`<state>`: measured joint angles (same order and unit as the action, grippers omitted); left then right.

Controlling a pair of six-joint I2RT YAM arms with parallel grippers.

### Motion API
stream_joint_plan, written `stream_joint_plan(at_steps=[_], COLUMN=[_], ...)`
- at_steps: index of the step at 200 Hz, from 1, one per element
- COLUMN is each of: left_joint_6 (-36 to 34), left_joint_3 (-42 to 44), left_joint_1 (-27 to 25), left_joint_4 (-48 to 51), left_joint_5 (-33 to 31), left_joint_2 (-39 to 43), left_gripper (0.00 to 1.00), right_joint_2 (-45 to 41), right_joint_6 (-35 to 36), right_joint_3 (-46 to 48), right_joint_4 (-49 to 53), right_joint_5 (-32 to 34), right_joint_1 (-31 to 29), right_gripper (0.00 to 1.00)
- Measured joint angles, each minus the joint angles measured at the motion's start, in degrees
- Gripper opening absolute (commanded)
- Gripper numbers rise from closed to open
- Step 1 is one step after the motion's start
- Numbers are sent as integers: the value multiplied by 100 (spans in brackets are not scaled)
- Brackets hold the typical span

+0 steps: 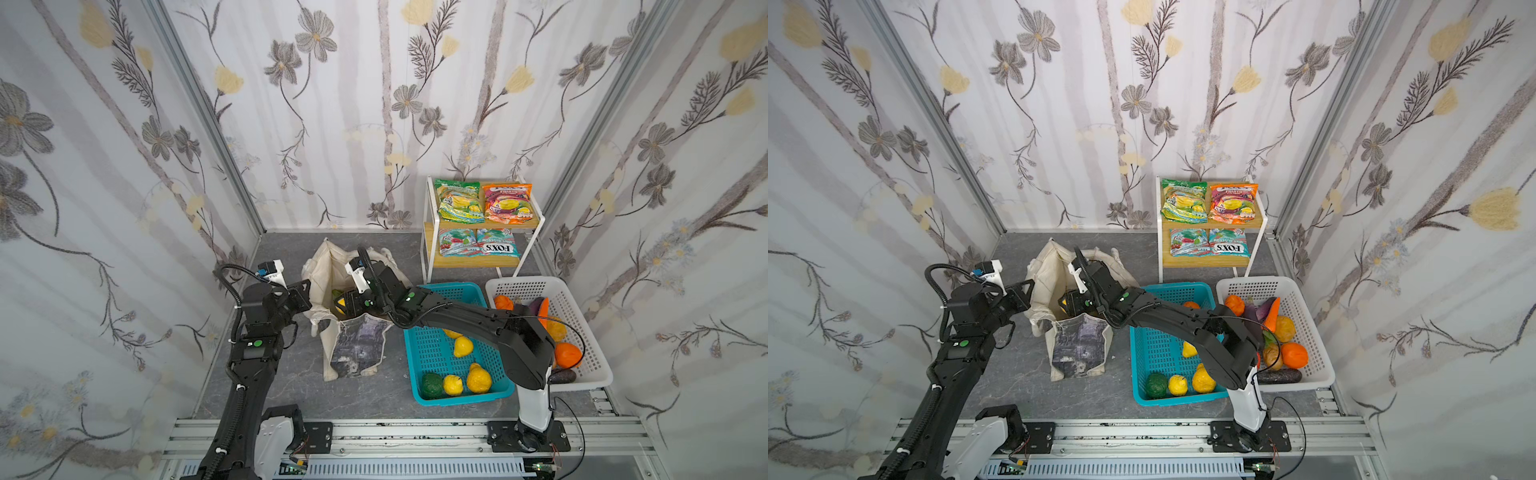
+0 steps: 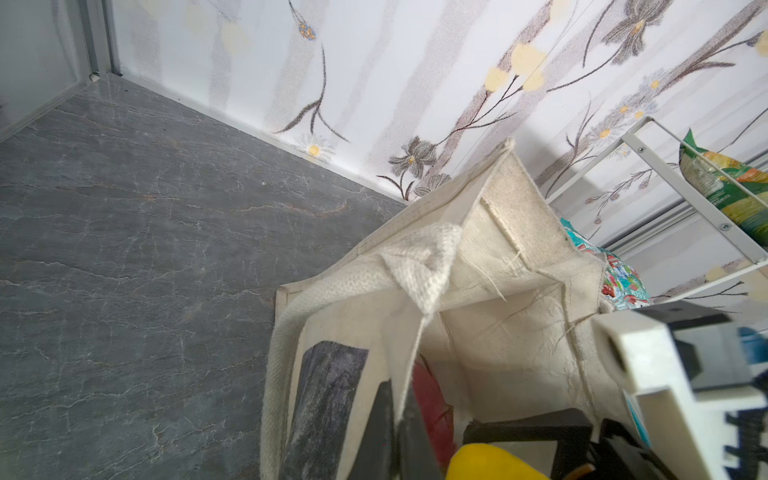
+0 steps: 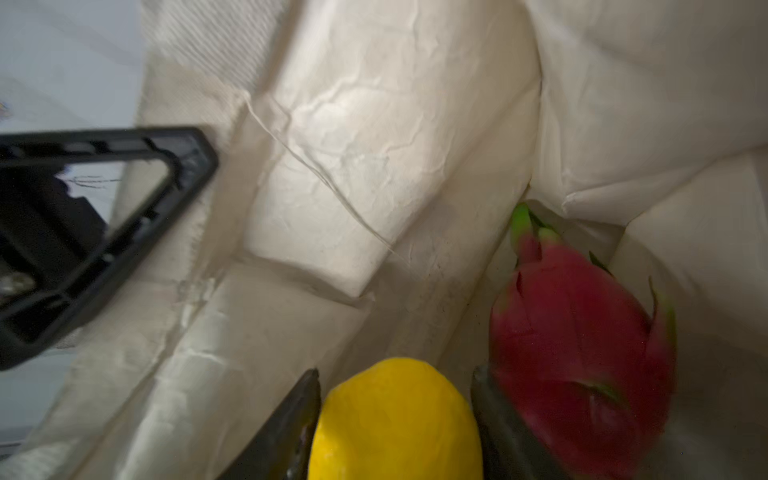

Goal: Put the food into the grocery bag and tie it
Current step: 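Lower the pear into the bag and open the right gripper, then move the right gripper back over the teal basket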

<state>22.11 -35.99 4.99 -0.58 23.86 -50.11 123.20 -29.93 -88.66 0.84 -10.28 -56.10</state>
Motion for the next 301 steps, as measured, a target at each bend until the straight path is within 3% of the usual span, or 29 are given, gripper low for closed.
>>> stream_joint_plan(at_steps=[50,79,112,192,259,301], left_joint_6=[37,35,35,39,39,39], left_joint_3=[0,0,2,13,24,26], left_joint_1=[0,0,0,11,22,28], left_joint_4=[-4,-11,-11,-9,-9,-9], left_joint_5=[13,-11,-20,-101,-140,-179], left_joint_2=[-57,-63,-68,-70,-74,-50], left_gripper=[0,0,0,0,0,0], right_joint_2=[564,708,483,-1043,-3877,-4992], right_joint_6=[-2,-7,-9,44,-157,-151], right_joint_3=[-37,-90,44,330,2739,3786], right_joint_4=[334,361,520,581,-487,-535], right_joint_5=[48,85,404,1471,3418,3528], right_joint_1=[0,-33,-48,-105,-140,400], right_gripper=[58,81,97,100,100,100])
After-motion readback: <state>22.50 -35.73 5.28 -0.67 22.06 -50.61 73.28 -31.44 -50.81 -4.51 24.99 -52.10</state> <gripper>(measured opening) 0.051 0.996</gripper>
